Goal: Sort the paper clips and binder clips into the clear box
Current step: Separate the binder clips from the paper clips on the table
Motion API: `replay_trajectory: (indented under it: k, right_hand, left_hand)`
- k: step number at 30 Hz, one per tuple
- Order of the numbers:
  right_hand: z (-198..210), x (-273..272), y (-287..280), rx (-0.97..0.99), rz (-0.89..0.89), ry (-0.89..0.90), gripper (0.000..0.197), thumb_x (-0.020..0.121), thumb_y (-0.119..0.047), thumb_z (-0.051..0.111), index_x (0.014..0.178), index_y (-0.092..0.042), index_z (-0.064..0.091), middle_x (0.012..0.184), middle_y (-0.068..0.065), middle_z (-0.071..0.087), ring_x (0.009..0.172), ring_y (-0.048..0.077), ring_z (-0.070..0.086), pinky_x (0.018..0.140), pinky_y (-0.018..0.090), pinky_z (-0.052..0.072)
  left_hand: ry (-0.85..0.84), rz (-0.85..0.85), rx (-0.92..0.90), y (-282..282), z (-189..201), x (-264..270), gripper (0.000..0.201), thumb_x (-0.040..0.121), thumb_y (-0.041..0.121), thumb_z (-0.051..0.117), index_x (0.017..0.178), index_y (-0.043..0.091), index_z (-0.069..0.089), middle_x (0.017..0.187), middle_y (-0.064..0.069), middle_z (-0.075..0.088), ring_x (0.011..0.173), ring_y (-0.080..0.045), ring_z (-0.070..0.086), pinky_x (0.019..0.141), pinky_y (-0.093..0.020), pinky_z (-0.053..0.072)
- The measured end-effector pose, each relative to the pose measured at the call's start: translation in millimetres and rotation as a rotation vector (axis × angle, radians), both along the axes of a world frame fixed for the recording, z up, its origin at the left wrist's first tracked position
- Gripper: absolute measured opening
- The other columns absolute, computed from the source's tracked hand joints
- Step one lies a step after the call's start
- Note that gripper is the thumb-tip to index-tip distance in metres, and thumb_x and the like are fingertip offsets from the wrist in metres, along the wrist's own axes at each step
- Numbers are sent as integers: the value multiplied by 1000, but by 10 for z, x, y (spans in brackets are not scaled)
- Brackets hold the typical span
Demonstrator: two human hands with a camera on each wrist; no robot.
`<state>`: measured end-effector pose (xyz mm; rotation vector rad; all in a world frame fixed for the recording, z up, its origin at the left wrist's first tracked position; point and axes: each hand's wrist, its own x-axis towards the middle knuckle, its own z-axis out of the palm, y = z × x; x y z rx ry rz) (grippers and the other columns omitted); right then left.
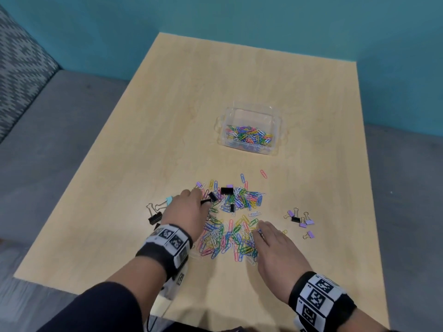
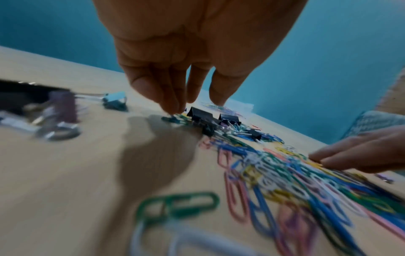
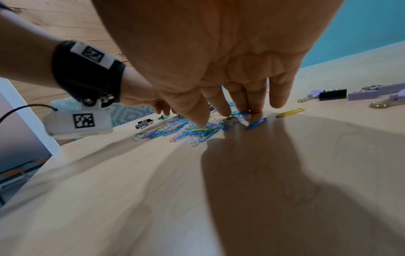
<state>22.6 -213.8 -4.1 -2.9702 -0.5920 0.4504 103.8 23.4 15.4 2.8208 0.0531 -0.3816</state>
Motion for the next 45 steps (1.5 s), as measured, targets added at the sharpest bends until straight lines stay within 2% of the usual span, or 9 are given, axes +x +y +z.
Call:
replay_trajectory:
  k: [5,10,14,17,19,23,28,35,45]
  right_hand:
    - [-2,19,11,3,-4,2,58,63,-15,72,119,-7,60,129,16,58,120,32,56,92,42,51]
    - [-5,14,-10,24,-2,-11,55,65,-12,68,120,-6,60,131,16,56,121,32,54,92,42,51]
    - [-30,2,-27,41,-17,1,56,68,-12,66,122,-8,58,135,15,53,125,31,51,96,41,48]
    - [-38,-7,-32,52,-19,-2,56,68,-11,65,124,-8,56,137,14,51,127,31,49,98,41,46]
    - [-40,-12,-38,59,-14,-1,58,68,-9,66,125,-7,55,137,15,51,128,31,48,99,41,46]
    - [-48,-7,-44,68,-14,4,59,68,-9,69,125,-7,55,136,14,52,128,31,48,99,42,46]
    - [-70,-6,-49,73,-18,8,59,68,-8,70,125,-8,55,136,14,51,129,30,48,98,43,47]
    - [-75,2,-51,69,-11,24,61,67,-8,68,127,-8,53,137,15,51,129,31,47,98,43,47]
    - [-90,-4,-55,102,-21,9,58,69,-6,65,126,-9,53,138,13,50,129,30,47,98,44,47]
  left_hand:
    - [102,2,161,-167,-14,271,26,93,43,41,91,17,42,90,-7,57,73,-27,47,61,-33,42]
    - [142,37,95,-225,50,322,18,87,33,42,86,15,41,79,-4,55,66,-25,49,56,-30,37]
    - [184,335,-333,-55,156,261,16,82,35,52,80,19,53,68,1,63,62,-19,58,51,-28,38]
    - [205,601,-805,162,167,187,12,87,20,55,83,12,63,74,-11,68,55,-22,56,42,-22,37]
    - [216,664,-887,338,149,131,15,91,16,53,88,12,67,77,-14,67,55,-22,55,40,-20,32]
    - [189,563,-728,626,107,25,16,85,29,54,80,24,68,71,-2,65,56,-19,56,50,-26,41]
    - [54,121,58,665,125,-62,15,88,34,51,89,25,63,92,-1,52,89,-22,52,72,-36,48]
    - [0,-370,85,141,-63,-69,28,85,10,50,110,18,59,96,-5,53,89,-26,51,63,-35,44]
    - [-9,-379,42,63,-119,-12,17,64,3,67,68,11,52,71,-7,52,63,-30,52,46,-33,42]
